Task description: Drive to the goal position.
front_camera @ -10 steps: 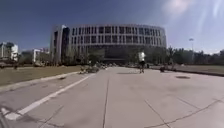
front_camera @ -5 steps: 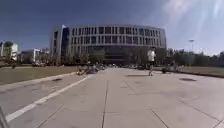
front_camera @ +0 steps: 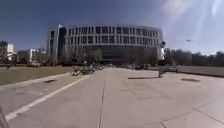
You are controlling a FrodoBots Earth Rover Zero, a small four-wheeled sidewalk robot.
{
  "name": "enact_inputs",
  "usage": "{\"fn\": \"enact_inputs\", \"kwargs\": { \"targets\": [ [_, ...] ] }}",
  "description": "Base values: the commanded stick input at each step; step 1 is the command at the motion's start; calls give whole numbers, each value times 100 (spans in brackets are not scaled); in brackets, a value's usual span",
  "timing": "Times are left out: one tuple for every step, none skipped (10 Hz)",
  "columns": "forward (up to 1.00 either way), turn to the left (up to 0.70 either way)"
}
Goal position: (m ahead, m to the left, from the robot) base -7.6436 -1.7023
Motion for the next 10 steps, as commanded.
{"fn": "enact_inputs", "kwargs": {
  "targets": [
    [70,0],
    [70,0],
    [70,0],
    [70,0],
    [70,12],
    [70,14],
    [70,14],
    [70,14],
    [70,12],
    [70,5]
  ]
}}
